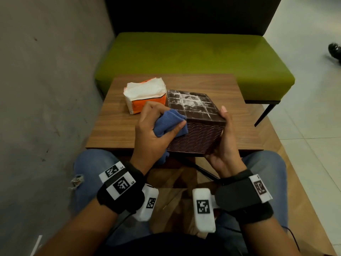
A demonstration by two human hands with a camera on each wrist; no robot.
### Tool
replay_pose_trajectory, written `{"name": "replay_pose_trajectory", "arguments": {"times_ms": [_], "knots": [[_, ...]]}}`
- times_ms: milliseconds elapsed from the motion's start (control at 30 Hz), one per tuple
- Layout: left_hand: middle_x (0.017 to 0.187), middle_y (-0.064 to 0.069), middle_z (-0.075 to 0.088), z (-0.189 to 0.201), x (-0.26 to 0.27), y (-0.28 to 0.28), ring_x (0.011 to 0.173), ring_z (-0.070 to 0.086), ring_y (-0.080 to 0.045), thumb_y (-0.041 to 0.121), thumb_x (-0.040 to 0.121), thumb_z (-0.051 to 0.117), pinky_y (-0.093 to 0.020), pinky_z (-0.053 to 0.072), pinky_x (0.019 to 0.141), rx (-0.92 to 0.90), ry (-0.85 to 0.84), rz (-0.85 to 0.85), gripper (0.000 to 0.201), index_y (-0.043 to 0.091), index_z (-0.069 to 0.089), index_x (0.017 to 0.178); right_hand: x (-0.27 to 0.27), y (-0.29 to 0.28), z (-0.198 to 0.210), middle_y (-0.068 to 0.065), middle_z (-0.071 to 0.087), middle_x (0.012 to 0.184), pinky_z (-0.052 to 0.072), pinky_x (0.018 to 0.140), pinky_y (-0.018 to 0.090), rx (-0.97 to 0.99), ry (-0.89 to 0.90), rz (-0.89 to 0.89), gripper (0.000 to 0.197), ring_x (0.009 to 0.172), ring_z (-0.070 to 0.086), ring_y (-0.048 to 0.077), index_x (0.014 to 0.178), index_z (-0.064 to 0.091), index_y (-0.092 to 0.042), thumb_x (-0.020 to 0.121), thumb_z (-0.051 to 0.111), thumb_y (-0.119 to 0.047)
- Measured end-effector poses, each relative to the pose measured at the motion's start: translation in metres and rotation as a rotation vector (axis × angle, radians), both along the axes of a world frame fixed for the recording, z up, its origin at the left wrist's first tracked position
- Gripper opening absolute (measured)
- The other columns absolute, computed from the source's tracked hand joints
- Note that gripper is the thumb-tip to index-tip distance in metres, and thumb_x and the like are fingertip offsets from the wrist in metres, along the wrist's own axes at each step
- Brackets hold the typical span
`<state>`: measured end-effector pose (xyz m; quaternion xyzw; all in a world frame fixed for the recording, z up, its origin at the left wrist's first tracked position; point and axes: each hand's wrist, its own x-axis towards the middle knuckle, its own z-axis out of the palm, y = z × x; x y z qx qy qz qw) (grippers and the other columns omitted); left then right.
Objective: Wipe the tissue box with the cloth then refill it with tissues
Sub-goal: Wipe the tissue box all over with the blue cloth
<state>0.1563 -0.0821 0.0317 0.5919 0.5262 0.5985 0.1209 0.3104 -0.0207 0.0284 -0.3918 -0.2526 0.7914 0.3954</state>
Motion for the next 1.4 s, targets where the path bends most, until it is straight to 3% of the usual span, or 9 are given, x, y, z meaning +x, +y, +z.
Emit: {"name": "replay_pose_trajectory", "arguments": {"times_ms": [233,367,467,600,800,900,1033,1133,1400], "knots": [[0.103,-0.014,0.060,0.003,0.020,-0.005,0.100,0.060,-0.019,0.010,0.079,0.072,-0.029,0.049,0.087,0.074,0.004,0.004,0.021,0.000,0.059,0.092,-0.007,-0.006,0.004,0.008,0.074,0.109,0.052,0.094,0.050,0.030,0.035,-0.113,0.063,0.106,0.068,0.028,0.124,0.063,-0.019,0.078,0.060,-0.063],[0.099,-0.013,0.063,0.006,0.024,0.004,0.095,0.062,-0.020,-0.002,0.073,0.075,-0.033,0.052,0.081,0.048,0.104,-0.045,0.024,-0.007,0.060,0.091,-0.024,0.000,0.000,0.022,0.061,0.128,0.055,0.084,0.052,-0.045,-0.001,-0.095,0.110,0.111,0.064,0.038,0.141,0.042,-0.014,0.049,0.088,-0.054],[0.095,-0.014,0.062,0.007,0.024,0.009,0.093,0.062,-0.020,0.002,0.077,0.073,-0.034,0.051,0.080,0.016,0.098,-0.074,0.020,-0.007,0.061,0.091,-0.021,0.007,-0.010,0.020,0.064,0.124,0.054,0.084,0.056,-0.048,-0.004,0.037,0.091,0.106,0.067,0.034,0.142,0.039,-0.021,0.065,0.078,-0.050],[0.102,-0.009,0.050,0.002,0.027,0.009,0.094,0.054,-0.013,0.011,0.077,0.074,-0.020,0.046,0.085,-0.026,0.164,-0.088,0.024,-0.002,0.063,0.094,-0.019,0.011,-0.016,0.023,0.063,0.124,0.049,0.087,0.060,-0.105,-0.110,0.114,0.105,0.108,0.065,0.040,0.148,0.027,-0.032,0.058,0.076,-0.056],[0.095,-0.002,0.040,-0.002,-0.001,0.015,0.078,0.044,-0.008,0.048,0.073,0.066,-0.013,0.040,0.065,-0.141,0.180,0.164,0.043,0.017,0.042,0.090,-0.009,0.017,-0.010,0.021,0.064,0.121,0.051,0.091,0.051,-0.068,-0.156,0.105,0.060,0.110,0.061,0.035,0.125,0.057,-0.019,0.080,0.053,-0.059],[0.090,-0.007,0.041,-0.005,-0.036,0.024,0.078,0.046,-0.017,0.060,0.071,0.057,-0.027,0.042,0.064,-0.206,0.032,0.363,0.051,0.013,0.042,0.084,-0.003,0.022,-0.010,0.016,0.068,0.115,0.055,0.081,0.048,-0.068,-0.131,0.109,0.052,0.106,0.062,0.034,0.118,0.060,-0.021,0.085,0.047,-0.058],[0.093,-0.004,0.039,0.000,-0.011,0.020,0.073,0.041,-0.009,0.057,0.071,0.062,-0.021,0.037,0.063,-0.204,0.102,0.321,0.047,0.017,0.040,0.083,-0.019,0.015,-0.006,0.015,0.064,0.124,0.055,0.082,0.052,-0.064,-0.189,0.065,0.078,0.108,0.063,0.035,0.131,0.051,-0.020,0.065,0.062,-0.060],[0.100,0.002,0.036,0.002,0.031,0.011,0.077,0.040,-0.002,0.041,0.069,0.076,-0.008,0.037,0.060,-0.170,0.390,0.240,0.043,0.017,0.044,0.084,-0.027,0.009,-0.010,0.008,0.063,0.102,0.051,0.081,0.037,-0.024,-0.124,0.049,0.029,0.089,0.061,0.024,0.113,0.056,-0.014,0.098,0.044,-0.035],[0.101,-0.010,0.042,-0.005,-0.043,0.016,0.081,0.048,-0.016,0.066,0.062,0.064,-0.041,0.050,0.075,-0.319,0.035,0.400,0.068,0.006,0.049,0.089,-0.005,0.014,0.003,0.013,0.071,0.099,0.051,0.084,0.042,-0.062,-0.115,0.186,0.047,0.091,0.064,0.029,0.103,0.067,-0.018,0.090,0.041,-0.055]]}}
